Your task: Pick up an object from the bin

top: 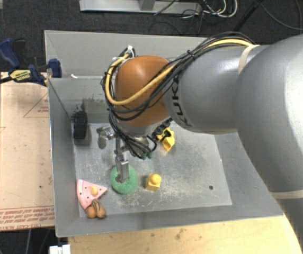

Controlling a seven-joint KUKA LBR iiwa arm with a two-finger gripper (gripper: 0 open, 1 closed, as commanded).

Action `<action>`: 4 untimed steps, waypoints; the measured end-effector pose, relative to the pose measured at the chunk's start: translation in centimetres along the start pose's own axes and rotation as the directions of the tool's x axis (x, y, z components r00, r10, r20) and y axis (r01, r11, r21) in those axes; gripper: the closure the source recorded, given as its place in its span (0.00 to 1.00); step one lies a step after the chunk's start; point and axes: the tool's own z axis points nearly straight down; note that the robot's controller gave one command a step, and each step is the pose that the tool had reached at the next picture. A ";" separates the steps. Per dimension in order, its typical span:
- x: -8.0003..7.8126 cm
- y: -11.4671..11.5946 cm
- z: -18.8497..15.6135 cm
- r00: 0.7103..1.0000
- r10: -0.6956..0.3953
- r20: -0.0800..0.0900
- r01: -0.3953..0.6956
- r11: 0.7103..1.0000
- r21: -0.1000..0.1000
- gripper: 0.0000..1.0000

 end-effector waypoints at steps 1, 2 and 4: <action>2.4 -0.3 1.8 0.977 -0.212 0.003 0.212 0.977 0.001 0.00; 3.0 -0.4 2.3 0.980 -0.200 0.001 0.200 0.980 0.001 0.00; 3.4 -1.6 3.2 0.864 -0.504 0.002 0.504 0.864 0.000 1.00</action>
Offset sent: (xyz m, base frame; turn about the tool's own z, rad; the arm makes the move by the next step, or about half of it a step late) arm -0.0524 -0.0089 -0.0517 -0.2565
